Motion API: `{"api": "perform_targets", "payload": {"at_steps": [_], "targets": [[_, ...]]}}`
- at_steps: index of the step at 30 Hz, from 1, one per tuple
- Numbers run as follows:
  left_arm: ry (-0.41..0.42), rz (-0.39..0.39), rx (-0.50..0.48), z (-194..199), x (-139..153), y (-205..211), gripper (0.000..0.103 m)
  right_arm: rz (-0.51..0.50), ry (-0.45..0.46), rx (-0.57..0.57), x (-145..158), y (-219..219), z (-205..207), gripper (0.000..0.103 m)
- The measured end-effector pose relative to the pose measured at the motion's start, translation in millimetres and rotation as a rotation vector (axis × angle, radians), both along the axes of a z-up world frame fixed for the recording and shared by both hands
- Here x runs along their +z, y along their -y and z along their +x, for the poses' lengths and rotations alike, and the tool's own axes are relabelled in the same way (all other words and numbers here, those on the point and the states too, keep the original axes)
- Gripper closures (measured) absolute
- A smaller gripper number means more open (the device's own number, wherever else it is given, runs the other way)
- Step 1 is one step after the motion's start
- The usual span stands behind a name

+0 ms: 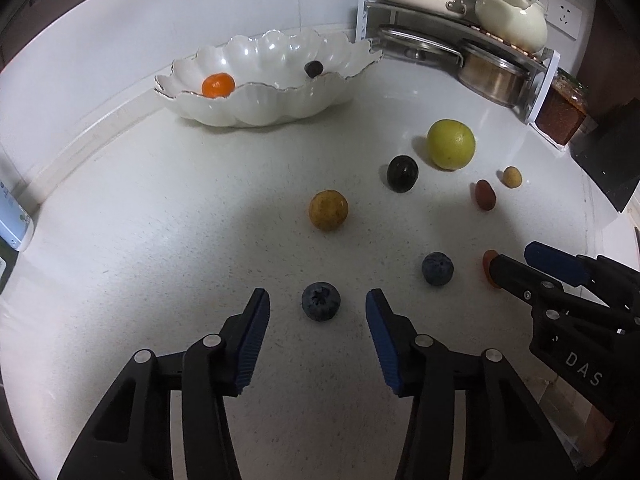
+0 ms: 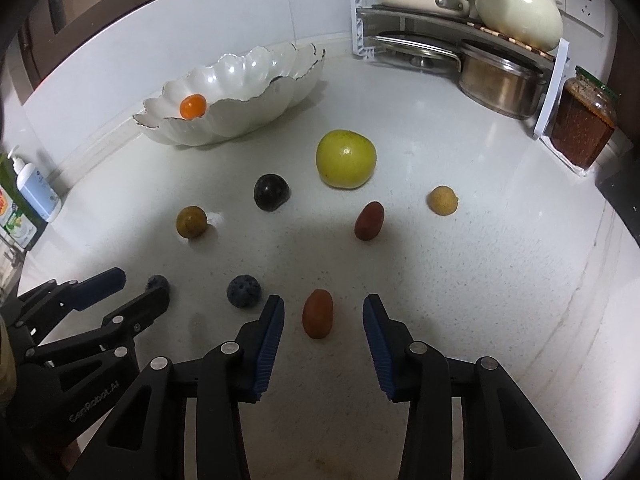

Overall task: Organize fruits
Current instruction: 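Close the left tool on the blueberry while the right tool grasps the red-brown fruit, then lift and carry the blueberry and red-brown fruit with both tools toward the white bowl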

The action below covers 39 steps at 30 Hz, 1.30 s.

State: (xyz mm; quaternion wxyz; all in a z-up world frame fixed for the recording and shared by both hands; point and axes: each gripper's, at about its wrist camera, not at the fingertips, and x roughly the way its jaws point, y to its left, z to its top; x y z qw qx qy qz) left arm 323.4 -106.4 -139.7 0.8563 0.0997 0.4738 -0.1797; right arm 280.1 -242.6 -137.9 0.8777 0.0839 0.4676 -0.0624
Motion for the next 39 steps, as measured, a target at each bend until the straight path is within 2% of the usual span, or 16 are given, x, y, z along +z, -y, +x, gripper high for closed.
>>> {"api": "perform_targets", "payload": {"at_steps": [2,9,21,29,39], "targets": [[-0.004,-0.001,0.0,1.2,-1.5,0.7,0.055,0.001,-0.005,0.004,-1.7,0.2,1.3,0.065],[-0.022,0.003,0.004,4.8,-7.2,3.7,0.06,0.011,-0.018,0.01,-6.1,2.8,4.5,0.065],[-0.035,0.006,0.012,7.2,-12.2,2.9,0.077,0.019,-0.038,0.033,-14.5,1.2,9.0,0.082],[-0.033,-0.001,0.013,6.1,-13.6,1.7,0.08,0.021,-0.035,0.043,-14.5,0.3,6.8,0.085],[0.012,-0.03,0.031,0.9,7.0,-3.6,0.08,0.015,0.006,0.049,1.4,-3.5,1.0,0.085]]}}
